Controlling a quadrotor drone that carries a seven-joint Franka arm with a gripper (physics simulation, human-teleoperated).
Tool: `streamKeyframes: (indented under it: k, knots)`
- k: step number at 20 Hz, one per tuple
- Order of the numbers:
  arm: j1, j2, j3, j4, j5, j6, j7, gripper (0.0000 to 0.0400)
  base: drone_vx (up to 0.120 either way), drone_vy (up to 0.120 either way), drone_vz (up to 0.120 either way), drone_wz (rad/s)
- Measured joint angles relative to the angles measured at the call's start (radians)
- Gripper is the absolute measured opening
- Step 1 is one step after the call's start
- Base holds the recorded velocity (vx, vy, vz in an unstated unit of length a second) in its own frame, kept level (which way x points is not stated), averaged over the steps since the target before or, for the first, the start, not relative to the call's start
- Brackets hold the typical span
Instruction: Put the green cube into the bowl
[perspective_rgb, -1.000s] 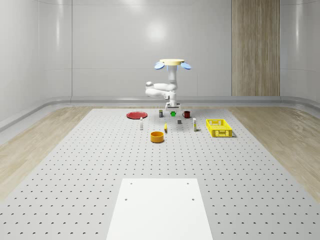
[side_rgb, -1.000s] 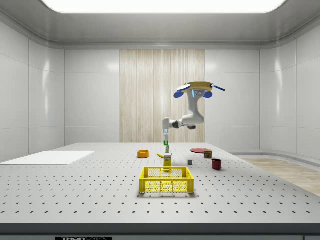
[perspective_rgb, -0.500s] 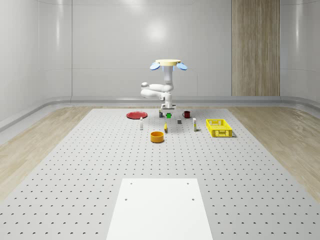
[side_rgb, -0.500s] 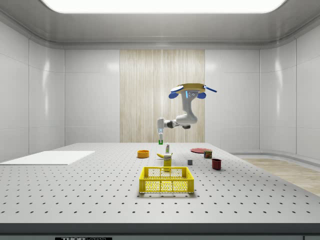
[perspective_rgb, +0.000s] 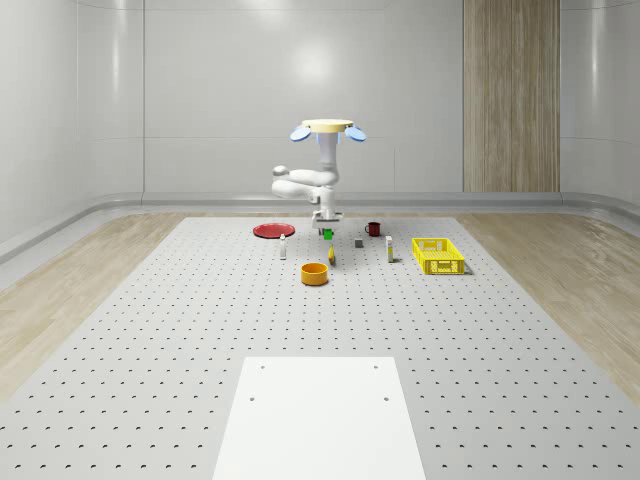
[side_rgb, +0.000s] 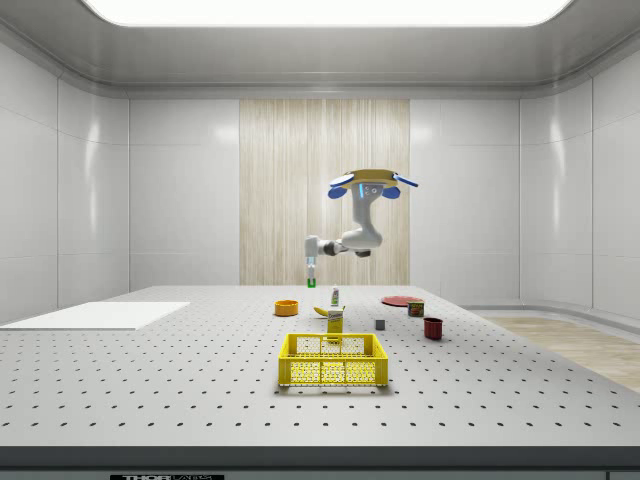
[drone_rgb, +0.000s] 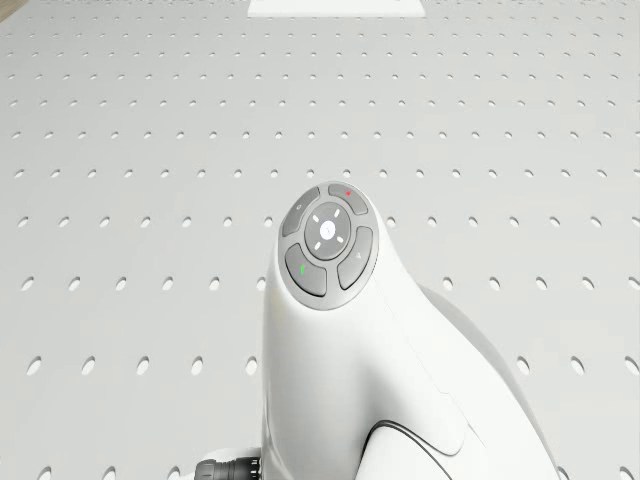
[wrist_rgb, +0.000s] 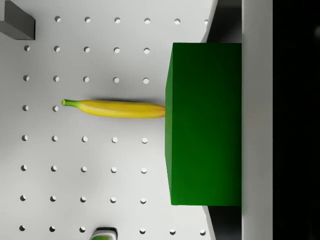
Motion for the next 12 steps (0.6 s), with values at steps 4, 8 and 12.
streamKeyframes:
  k: [4,8,12]
  knots:
    - [-0.001,-0.002,0.0,0.0,0.001,0.002,0.0,0.025,0.12,-0.12,0.0,0.0]
    - [-0.001,-0.005,0.001,0.0,0.002,0.004,0.001,0.025,0.12,-0.12,0.0,0.0]
    - [-0.002,-0.007,0.001,0.0,0.003,0.006,0.001,0.025,0.12,-0.12,0.0,0.0]
